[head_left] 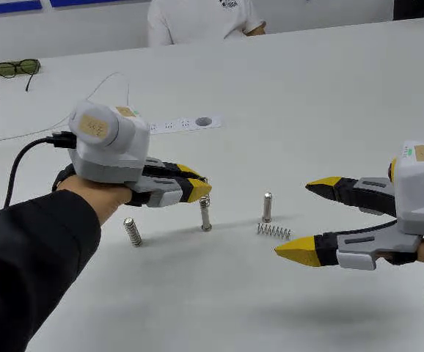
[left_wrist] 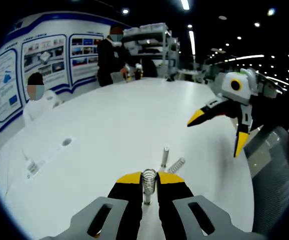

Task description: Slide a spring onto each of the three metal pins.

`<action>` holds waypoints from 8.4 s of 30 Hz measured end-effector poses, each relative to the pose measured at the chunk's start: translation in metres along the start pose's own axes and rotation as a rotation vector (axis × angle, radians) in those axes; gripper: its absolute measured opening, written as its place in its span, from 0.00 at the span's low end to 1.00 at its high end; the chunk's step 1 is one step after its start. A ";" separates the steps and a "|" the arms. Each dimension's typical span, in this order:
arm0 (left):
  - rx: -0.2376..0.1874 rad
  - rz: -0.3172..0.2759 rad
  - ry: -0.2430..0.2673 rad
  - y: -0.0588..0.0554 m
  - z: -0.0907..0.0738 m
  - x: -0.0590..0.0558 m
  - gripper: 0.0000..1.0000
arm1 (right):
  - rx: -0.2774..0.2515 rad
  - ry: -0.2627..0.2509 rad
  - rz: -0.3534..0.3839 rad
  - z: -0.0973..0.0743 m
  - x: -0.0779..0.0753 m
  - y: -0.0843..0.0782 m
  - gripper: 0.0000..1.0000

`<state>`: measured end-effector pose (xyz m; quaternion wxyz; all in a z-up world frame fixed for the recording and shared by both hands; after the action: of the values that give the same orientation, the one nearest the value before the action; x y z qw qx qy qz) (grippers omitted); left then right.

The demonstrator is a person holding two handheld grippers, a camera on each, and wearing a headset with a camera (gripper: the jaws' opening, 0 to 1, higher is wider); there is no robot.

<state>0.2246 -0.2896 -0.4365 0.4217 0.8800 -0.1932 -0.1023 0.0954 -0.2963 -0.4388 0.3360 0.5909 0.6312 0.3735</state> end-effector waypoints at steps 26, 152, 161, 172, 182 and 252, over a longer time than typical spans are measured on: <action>-0.003 -0.016 0.001 -0.001 0.002 0.002 0.10 | 0.005 0.014 0.007 0.000 0.003 -0.003 0.73; -0.031 -0.088 0.015 -0.059 -0.017 -0.082 0.27 | 0.252 -0.005 -0.005 0.055 -0.042 -0.072 0.22; -0.021 -0.099 0.000 -0.062 -0.013 -0.087 0.26 | 0.257 0.002 -0.027 0.059 -0.039 -0.072 0.16; -0.012 -0.117 -0.006 -0.065 -0.011 -0.085 0.25 | 0.258 0.021 -0.037 0.059 -0.032 -0.074 0.12; -0.009 -0.121 -0.011 -0.064 -0.009 -0.079 0.25 | 0.237 0.128 -0.039 0.045 -0.004 -0.067 0.11; -0.181 -0.094 -0.219 -0.002 -0.013 -0.119 0.10 | 0.106 0.365 -0.299 0.042 0.075 -0.013 0.12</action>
<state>0.1223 -0.2288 -0.4277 0.4703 0.8300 -0.1868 -0.2344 0.1196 -0.2187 -0.4699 0.2365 0.4305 0.7806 0.3866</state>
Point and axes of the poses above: the centre of the closed fingertips' face, and the gripper's own axes: z roughly forward along the fingers, x roughly to its left, y roughly out of its top, the point moved 1 cm from there along -z, roughly backward along the fingers, and after that the axes turned 8 degrees about x, right-handed, at the moved point
